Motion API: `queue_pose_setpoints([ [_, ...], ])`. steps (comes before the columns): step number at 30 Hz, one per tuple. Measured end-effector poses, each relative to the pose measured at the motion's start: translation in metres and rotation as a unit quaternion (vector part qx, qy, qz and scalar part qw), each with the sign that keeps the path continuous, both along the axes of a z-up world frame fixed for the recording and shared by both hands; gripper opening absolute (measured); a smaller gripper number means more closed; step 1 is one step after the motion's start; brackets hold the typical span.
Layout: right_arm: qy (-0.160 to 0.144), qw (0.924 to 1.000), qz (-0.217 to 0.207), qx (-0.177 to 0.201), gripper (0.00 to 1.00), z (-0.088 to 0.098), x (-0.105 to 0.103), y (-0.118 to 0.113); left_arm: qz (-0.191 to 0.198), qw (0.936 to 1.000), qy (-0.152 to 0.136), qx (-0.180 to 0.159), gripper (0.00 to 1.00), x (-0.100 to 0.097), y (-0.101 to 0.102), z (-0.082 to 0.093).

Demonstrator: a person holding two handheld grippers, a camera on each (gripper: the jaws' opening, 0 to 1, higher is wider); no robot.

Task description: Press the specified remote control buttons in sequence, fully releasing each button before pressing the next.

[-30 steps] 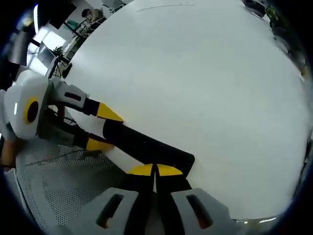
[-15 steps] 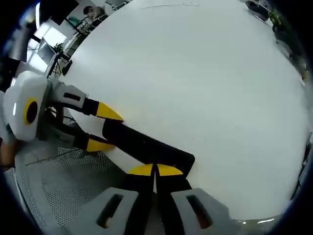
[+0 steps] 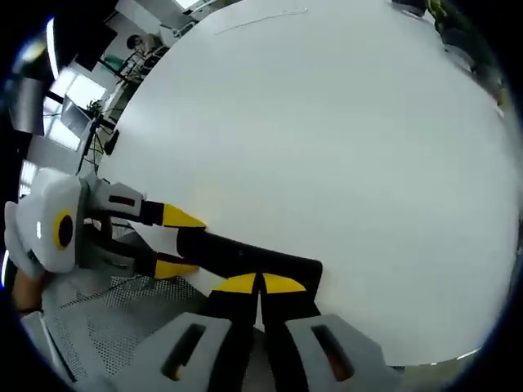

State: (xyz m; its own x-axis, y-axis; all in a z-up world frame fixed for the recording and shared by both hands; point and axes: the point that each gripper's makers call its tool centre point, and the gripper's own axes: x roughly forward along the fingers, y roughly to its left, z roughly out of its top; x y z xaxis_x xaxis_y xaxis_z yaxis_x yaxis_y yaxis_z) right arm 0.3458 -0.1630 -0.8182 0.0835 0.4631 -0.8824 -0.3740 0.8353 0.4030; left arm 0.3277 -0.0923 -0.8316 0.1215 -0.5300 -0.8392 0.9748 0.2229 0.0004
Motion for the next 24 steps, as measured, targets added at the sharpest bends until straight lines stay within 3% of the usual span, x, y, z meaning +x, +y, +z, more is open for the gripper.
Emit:
queue_pose_setpoints([
  [6, 0.002, 1.0, 0.003, -0.004, 0.0, -0.005, 0.0012, 0.0003, 0.004, 1.0, 0.001, 0.003, 0.25, -0.0005, -0.0006, -0.0001],
  [14, -0.049, 0.9964, 0.063, -0.028, 0.0, -0.006, 0.0009, 0.0025, 0.024, 0.9996, 0.006, 0.011, 0.25, -0.0003, -0.0013, -0.0004],
  [18, -0.055, 0.9956, 0.071, -0.029, 0.0, -0.0065, 0.001, 0.0021, 0.047, 0.9988, 0.006, 0.012, 0.25, -0.0007, -0.0019, -0.0002],
  [21, -0.065, 0.991, 0.108, -0.045, 0.0, -0.0072, 0.0016, 0.0027, 0.058, 0.9983, 0.004, 0.008, 0.25, -0.001, -0.0024, -0.0002],
  [24, -0.064, 0.9913, 0.106, -0.046, 0.0, -0.0073, 0.0014, 0.0028, 0.066, 0.9978, 0.003, 0.005, 0.25, -0.001, -0.0025, -0.0001],
])
